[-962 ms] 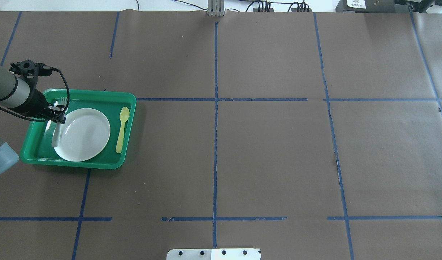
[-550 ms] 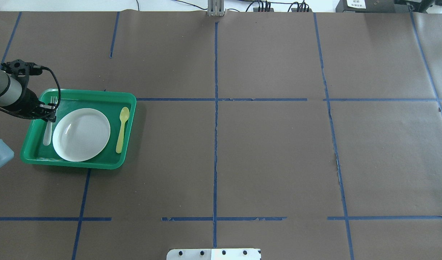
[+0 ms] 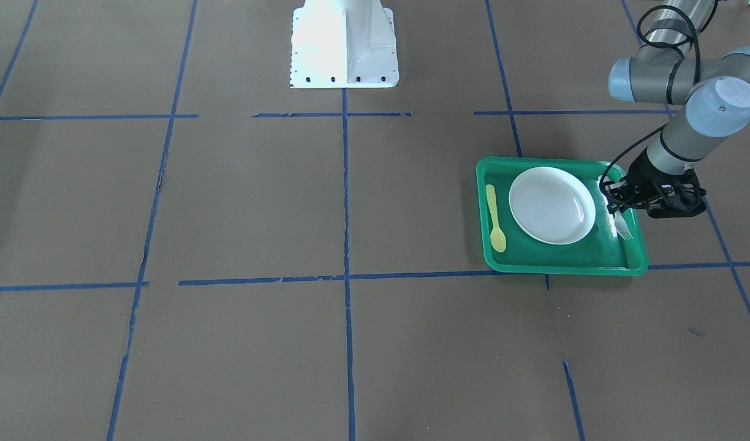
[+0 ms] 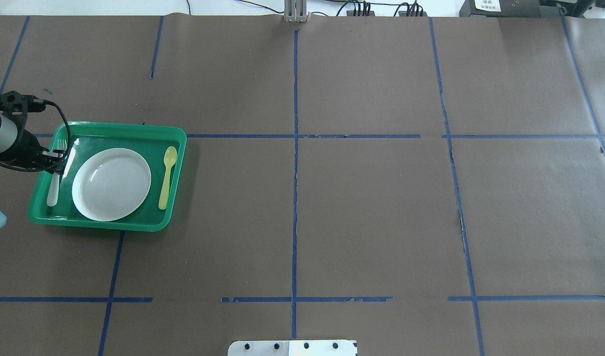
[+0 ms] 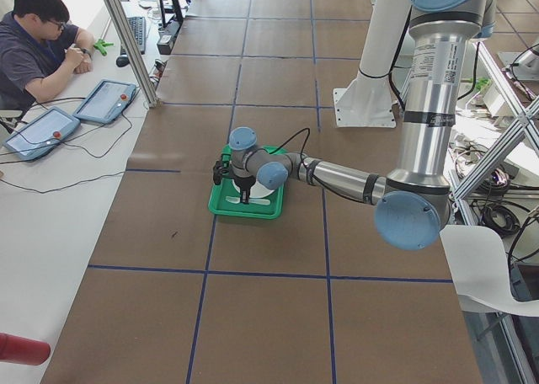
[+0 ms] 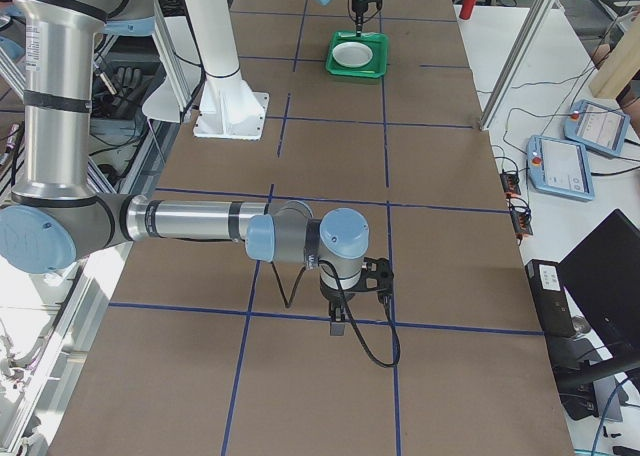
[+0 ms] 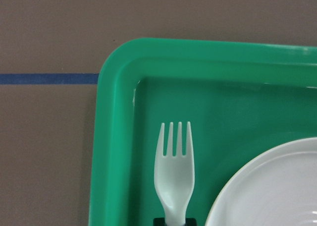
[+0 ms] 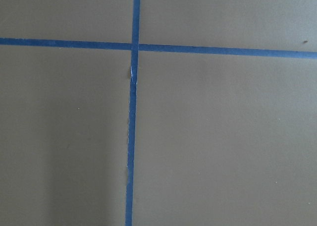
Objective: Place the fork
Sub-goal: 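Lower the fork beside the plate and open the left gripper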
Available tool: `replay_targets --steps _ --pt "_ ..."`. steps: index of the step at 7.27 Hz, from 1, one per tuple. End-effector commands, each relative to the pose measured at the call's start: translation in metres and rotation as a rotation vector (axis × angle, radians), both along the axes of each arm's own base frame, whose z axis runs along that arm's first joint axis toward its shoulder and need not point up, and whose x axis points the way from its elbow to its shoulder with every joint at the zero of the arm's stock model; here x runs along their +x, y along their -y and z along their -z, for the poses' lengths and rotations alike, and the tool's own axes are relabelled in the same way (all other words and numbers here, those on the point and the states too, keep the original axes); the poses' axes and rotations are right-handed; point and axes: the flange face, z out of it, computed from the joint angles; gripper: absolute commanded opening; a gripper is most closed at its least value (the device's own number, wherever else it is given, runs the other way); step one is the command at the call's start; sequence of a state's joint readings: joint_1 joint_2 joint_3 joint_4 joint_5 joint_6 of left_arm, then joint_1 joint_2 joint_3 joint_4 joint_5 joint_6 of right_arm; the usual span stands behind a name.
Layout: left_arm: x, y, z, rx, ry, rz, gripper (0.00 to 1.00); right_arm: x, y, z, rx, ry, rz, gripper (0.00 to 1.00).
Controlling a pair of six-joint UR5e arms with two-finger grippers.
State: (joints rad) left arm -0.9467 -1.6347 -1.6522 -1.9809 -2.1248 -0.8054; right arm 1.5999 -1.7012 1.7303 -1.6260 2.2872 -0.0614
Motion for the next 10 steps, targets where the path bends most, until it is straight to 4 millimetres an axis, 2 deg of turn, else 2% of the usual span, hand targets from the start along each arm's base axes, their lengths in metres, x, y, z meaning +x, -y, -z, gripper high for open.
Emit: replay_targets --steps 1,5,6,7,8,9,10 --pt "-0.001 -0.003 -0.006 0.005 -0.002 0.000 0.00 0.000 0.000 0.000 0.000 0.000 0.000 1.00" --pt "0.003 -0.004 -0.003 0.008 -0.006 -0.007 0.00 0.000 0.000 0.000 0.000 0.000 0.000 1.00" --pt "0.003 -0.004 -0.004 0.009 -0.006 -0.009 0.93 0.000 0.000 0.000 -0.001 0.000 -0.001 1.00" --pt "0.003 -0.004 -0.002 0.007 -0.014 -0.010 1.00 0.000 0.000 0.000 0.000 0.000 0.000 1.00" --pt "0.002 -0.005 0.001 0.012 -0.018 -0.010 1.00 0.000 0.000 0.000 0.000 0.000 0.000 1.00" --pt "-0.001 -0.003 0.010 0.023 -0.028 -0.003 1.00 0.000 0.000 0.000 0.000 0.000 0.000 1.00" --pt "-0.009 -0.002 0.032 0.051 -0.047 0.011 1.00 0.000 0.000 0.000 0.000 0.000 0.000 1.00"
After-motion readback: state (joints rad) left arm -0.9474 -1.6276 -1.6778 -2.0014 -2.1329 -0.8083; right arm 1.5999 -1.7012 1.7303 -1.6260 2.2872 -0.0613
